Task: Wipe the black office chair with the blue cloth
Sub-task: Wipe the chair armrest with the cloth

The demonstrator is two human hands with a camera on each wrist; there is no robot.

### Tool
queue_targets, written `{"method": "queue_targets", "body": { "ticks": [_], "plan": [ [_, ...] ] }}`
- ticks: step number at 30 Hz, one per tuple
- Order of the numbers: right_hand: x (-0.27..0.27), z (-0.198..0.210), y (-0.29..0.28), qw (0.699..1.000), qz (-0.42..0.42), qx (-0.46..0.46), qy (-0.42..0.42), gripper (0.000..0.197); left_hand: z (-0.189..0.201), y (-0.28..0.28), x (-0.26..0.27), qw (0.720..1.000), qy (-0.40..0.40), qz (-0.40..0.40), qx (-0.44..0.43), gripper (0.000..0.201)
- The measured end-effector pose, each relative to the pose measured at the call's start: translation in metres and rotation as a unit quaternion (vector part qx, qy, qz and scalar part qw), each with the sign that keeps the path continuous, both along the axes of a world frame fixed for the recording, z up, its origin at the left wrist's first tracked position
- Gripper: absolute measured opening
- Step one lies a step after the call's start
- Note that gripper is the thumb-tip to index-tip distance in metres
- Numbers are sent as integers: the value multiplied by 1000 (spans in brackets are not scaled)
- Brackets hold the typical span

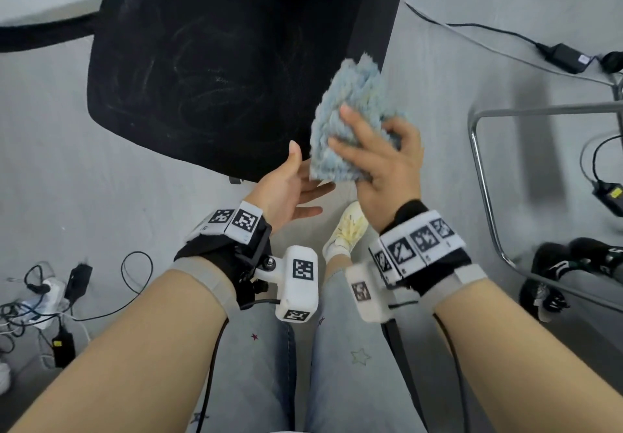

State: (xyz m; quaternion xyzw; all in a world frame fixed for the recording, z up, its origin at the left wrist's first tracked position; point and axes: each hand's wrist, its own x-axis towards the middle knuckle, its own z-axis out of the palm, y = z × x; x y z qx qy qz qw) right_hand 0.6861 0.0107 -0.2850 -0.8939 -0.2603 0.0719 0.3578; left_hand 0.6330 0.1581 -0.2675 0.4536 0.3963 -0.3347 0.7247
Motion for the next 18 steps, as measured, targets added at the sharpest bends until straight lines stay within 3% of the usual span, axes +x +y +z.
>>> {"method": "queue_targets", "body": {
  "ticks": [4, 10, 14, 18],
  "plan": [
    [-21, 4, -14, 998, 53, 8, 20, 47, 2, -2, -4, 999, 7, 44, -26, 61],
    [-8, 36, 11, 995, -9, 60, 85, 41, 12, 11, 2, 997, 20, 20, 68, 62],
    [-1, 66, 51, 983, -63, 96, 142, 40, 25, 53, -1, 992, -12, 51, 114, 45],
    [-4, 80, 110, 967, -88, 84, 223, 42, 41, 114, -8, 983, -40, 109, 139, 40]
  ]
}}
